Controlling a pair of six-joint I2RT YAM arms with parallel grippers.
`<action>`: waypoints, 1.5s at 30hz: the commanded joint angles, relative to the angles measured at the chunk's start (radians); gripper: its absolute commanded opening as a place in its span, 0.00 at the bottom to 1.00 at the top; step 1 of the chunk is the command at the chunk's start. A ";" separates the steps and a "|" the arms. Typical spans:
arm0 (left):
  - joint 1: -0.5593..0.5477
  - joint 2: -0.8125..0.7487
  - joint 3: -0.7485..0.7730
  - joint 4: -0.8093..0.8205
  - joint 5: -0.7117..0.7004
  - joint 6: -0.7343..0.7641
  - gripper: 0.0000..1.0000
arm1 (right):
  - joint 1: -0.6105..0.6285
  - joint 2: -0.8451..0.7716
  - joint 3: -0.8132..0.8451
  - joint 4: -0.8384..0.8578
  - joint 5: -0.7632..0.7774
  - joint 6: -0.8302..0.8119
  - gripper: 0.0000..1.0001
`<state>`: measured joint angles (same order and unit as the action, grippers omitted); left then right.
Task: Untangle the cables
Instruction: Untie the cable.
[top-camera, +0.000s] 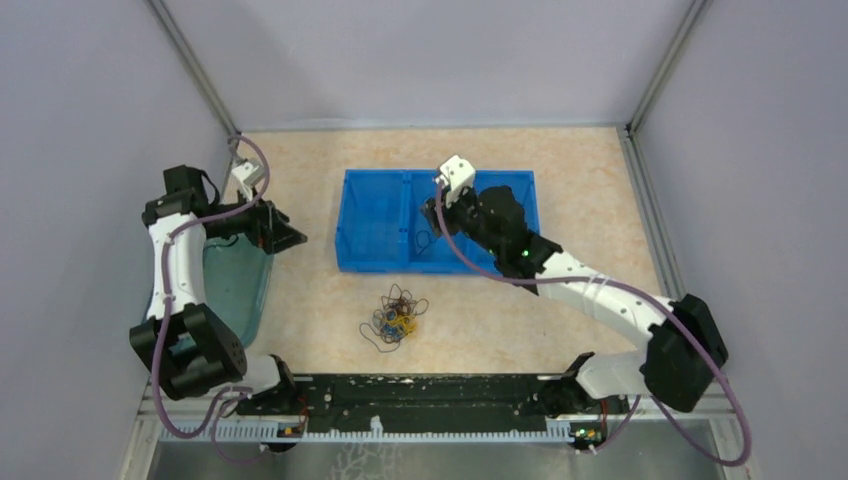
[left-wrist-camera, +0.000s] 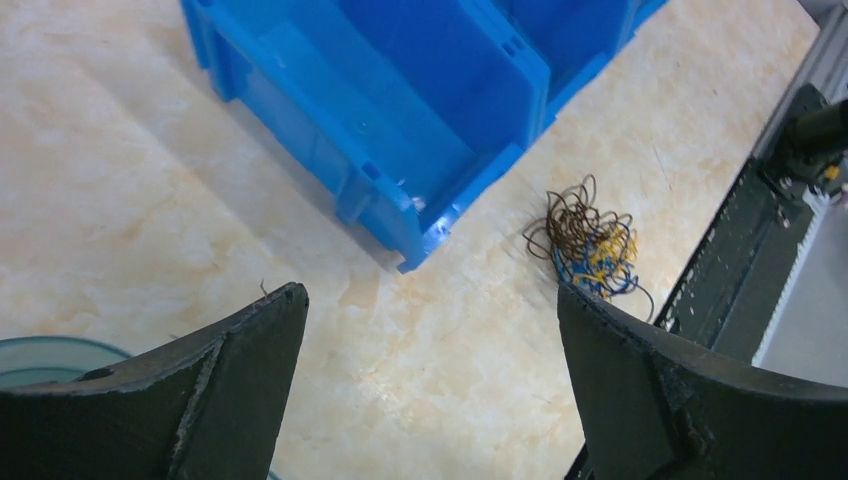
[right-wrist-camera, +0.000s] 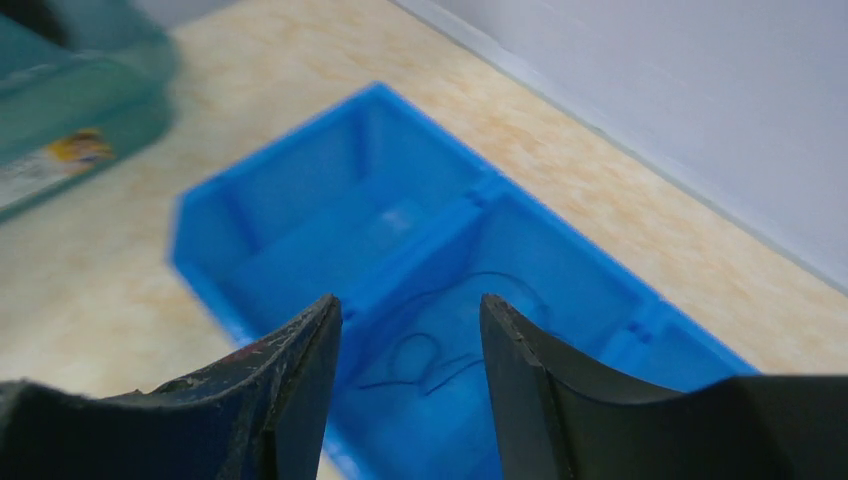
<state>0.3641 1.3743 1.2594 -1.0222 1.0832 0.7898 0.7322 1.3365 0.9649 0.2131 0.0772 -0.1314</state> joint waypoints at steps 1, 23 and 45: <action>-0.047 -0.022 -0.044 -0.245 0.002 0.337 1.00 | 0.134 -0.130 -0.140 0.064 -0.190 0.126 0.54; -0.617 -0.458 -0.639 0.082 -0.365 0.609 0.98 | 0.319 0.154 -0.449 0.543 -0.284 0.415 0.31; -0.807 -0.814 -1.037 0.372 -0.332 1.440 0.57 | 0.316 0.119 -0.488 0.550 -0.130 0.483 0.20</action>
<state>-0.4366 0.6117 0.2790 -0.6746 0.6701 1.9820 1.0447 1.5032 0.4824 0.7143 -0.0769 0.3351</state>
